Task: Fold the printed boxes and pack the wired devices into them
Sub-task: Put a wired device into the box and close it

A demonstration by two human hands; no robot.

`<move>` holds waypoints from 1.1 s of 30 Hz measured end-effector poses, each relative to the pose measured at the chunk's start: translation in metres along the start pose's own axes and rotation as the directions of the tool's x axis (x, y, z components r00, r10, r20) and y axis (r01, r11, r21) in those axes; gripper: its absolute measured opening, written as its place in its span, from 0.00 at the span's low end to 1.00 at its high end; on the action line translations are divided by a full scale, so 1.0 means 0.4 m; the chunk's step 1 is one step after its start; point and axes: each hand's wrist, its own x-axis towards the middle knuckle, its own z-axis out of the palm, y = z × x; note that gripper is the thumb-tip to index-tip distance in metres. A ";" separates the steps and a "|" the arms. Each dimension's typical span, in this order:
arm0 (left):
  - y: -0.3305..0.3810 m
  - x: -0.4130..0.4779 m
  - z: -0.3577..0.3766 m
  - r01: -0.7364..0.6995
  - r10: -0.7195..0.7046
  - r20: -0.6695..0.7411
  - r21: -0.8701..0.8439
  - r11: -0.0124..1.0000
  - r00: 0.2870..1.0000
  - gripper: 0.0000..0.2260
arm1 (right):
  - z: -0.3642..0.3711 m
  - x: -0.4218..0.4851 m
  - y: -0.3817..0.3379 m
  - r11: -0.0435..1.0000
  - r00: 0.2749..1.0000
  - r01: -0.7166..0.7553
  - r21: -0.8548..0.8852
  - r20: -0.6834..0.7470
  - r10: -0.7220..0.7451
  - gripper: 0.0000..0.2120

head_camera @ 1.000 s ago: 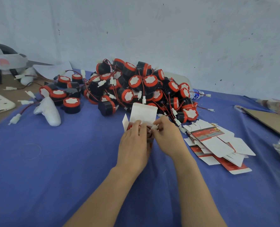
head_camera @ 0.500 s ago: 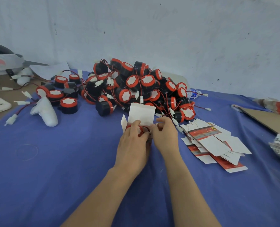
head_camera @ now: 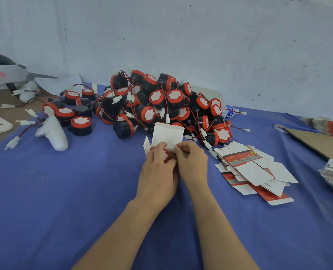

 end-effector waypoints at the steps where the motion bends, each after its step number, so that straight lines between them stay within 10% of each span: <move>1: 0.000 0.000 0.000 -0.017 0.017 -0.003 0.006 1.000 1.000 0.15 | 0.001 0.000 0.002 1.000 1.000 -0.002 0.006 0.002 0.002 0.06; 16: 0.005 0.007 -0.002 -0.106 0.106 -0.016 0.020 0.994 0.994 0.16 | -0.012 0.013 0.026 0.982 0.988 -0.147 0.115 0.066 0.140 0.10; 23: 0.010 0.000 -0.005 -0.089 0.088 -0.051 -0.006 0.996 0.995 0.12 | -0.004 0.031 0.036 0.928 0.939 -0.342 0.150 0.078 0.334 0.30; 33: 0.005 0.003 0.011 -0.030 0.031 -0.042 0.024 0.999 0.999 0.13 | -0.013 0.018 0.026 0.912 0.966 -0.255 0.322 0.036 0.258 0.09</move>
